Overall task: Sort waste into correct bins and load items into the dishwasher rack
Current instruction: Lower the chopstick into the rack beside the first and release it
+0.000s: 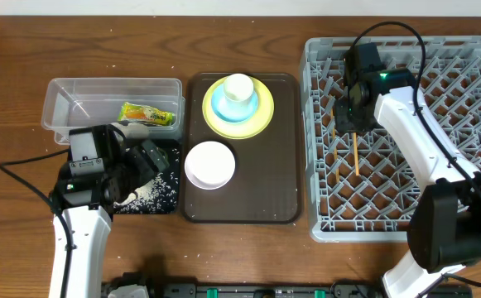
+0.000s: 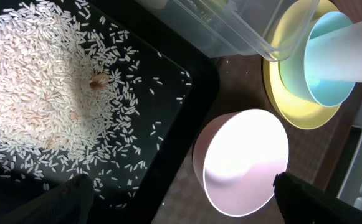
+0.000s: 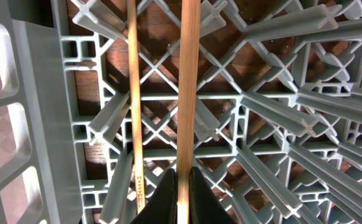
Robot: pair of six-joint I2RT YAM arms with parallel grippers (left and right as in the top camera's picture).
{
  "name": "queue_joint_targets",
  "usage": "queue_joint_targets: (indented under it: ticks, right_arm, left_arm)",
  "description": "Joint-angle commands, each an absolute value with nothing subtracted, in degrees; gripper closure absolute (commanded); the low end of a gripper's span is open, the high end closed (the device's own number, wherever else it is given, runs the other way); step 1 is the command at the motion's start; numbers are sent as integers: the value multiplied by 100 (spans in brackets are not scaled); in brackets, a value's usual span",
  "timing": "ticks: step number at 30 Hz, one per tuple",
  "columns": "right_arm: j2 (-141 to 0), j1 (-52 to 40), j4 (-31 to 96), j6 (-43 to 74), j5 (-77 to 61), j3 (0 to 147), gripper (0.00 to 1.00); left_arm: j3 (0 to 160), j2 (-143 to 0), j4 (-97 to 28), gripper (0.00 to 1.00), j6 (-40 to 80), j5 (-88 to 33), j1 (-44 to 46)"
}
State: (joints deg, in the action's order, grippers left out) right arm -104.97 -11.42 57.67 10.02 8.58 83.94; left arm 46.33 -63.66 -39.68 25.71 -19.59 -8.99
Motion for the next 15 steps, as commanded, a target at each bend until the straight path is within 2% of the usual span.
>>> queue_joint_targets:
  ticks: [1, 15]
  right_arm:
    - [-10514, -1127, 5763, 1041, 897, 8453, 94]
    - [-10514, -1131, 5791, 1020, 871, 8453, 94]
  left_arm:
    - [4713, -6372, -3977, 5, 2600, -1992, -921]
    - [4711, -6372, -3977, 5, 2600, -1992, -921]
